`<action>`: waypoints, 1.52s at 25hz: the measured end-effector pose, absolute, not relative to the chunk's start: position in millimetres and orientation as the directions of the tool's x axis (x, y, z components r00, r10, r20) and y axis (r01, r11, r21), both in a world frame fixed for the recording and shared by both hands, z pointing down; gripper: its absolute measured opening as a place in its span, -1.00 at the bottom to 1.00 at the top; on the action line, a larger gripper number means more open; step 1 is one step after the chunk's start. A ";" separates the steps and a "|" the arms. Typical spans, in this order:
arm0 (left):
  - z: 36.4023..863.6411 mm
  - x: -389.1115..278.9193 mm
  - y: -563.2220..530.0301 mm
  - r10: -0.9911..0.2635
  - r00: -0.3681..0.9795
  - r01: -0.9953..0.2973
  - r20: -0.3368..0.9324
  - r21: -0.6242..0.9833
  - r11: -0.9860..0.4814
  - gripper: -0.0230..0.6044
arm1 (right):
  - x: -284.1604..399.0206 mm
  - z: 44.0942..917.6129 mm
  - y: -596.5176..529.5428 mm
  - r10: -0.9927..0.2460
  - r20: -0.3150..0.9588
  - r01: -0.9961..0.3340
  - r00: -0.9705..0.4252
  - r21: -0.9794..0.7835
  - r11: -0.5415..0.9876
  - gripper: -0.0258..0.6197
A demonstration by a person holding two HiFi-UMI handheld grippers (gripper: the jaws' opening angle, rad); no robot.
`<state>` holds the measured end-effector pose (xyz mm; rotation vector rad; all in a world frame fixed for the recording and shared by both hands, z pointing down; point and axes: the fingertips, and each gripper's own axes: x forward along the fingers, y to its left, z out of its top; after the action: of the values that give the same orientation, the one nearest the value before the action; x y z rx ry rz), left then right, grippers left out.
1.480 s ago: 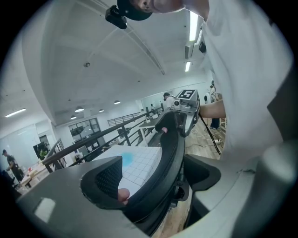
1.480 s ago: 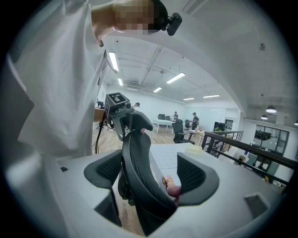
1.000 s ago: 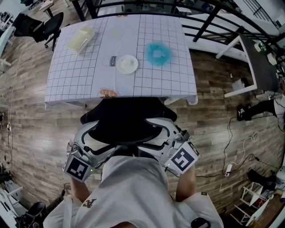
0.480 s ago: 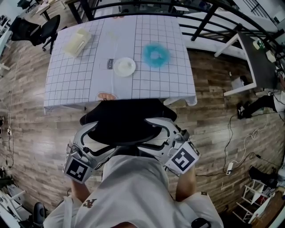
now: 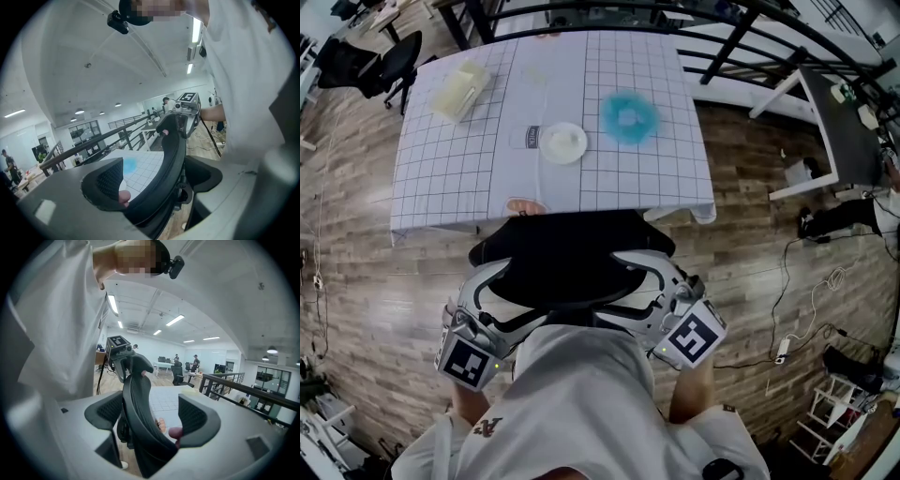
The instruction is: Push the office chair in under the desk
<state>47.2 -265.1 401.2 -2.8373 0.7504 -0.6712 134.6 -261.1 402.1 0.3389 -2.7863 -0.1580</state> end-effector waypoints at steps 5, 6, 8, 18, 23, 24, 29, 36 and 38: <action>401.8 48.9 -270.6 -0.484 0.791 -0.426 0.374 -0.232 -0.875 0.38 | 134.5 399.7 -269.5 -0.265 0.313 -0.223 -0.912 0.164 0.961 0.25; 401.8 50.3 -270.9 -0.478 0.800 -0.421 0.362 -0.230 -0.878 0.38 | 134.4 399.6 -270.5 -0.267 0.315 -0.225 -0.911 0.163 0.961 0.25; 402.2 51.1 -273.2 -0.470 0.810 -0.413 0.351 -0.229 -0.882 0.38 | 133.7 399.3 -273.7 -0.272 0.316 -0.231 -0.909 0.162 0.959 0.25; 402.1 49.8 -281.1 -0.445 0.824 -0.388 0.352 -0.222 -0.894 0.35 | 133.2 399.5 -283.0 -0.278 0.324 -0.243 -0.905 0.145 0.959 0.27; 401.6 51.3 -284.6 -0.446 0.823 -0.391 0.351 -0.218 -0.894 0.34 | 135.4 400.1 -286.9 -0.267 0.331 -0.236 -0.905 0.131 0.963 0.27; 400.8 51.9 -286.8 -0.451 0.818 -0.394 0.357 -0.223 -0.892 0.34 | 136.8 400.1 -288.3 -0.264 0.333 -0.233 -0.905 0.131 0.964 0.27; 399.0 59.6 -291.8 -0.465 0.811 -0.406 0.355 -0.230 -0.884 0.35 | 144.7 400.2 -293.3 -0.252 0.334 -0.224 -0.908 0.120 0.967 0.27; 398.5 66.1 -298.4 -0.484 0.794 -0.427 0.368 -0.230 -0.875 0.37 | 152.0 397.4 -299.7 -0.242 0.313 -0.210 -0.918 0.133 0.969 0.27; 398.3 68.5 -299.0 -0.484 0.795 -0.427 0.366 -0.230 -0.875 0.37 | 154.0 397.5 -300.8 -0.241 0.313 -0.209 -0.919 0.132 0.969 0.27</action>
<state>68.5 -299.0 398.3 -2.8465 0.7257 -0.6357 154.0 -300.8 397.5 0.3273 -2.7866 -0.1365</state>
